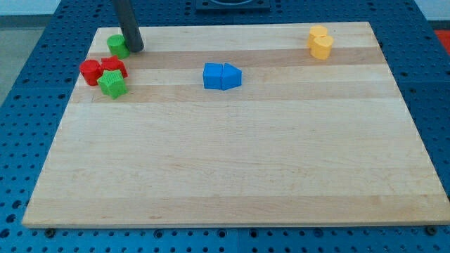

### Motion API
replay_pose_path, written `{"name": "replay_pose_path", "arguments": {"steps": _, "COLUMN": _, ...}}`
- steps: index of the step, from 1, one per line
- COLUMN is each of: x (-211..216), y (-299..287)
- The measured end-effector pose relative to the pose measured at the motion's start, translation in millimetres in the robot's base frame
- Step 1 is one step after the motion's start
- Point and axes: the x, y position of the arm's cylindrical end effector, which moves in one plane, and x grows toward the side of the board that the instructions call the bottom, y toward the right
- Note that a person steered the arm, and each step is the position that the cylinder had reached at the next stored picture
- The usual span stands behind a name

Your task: Move the yellow blocks down

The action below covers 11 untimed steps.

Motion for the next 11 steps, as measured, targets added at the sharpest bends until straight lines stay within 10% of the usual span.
{"name": "replay_pose_path", "arguments": {"steps": 3, "x": 0, "y": -7}}
{"name": "replay_pose_path", "arguments": {"steps": 9, "x": -46, "y": 335}}
{"name": "replay_pose_path", "arguments": {"steps": 11, "x": -2, "y": 395}}
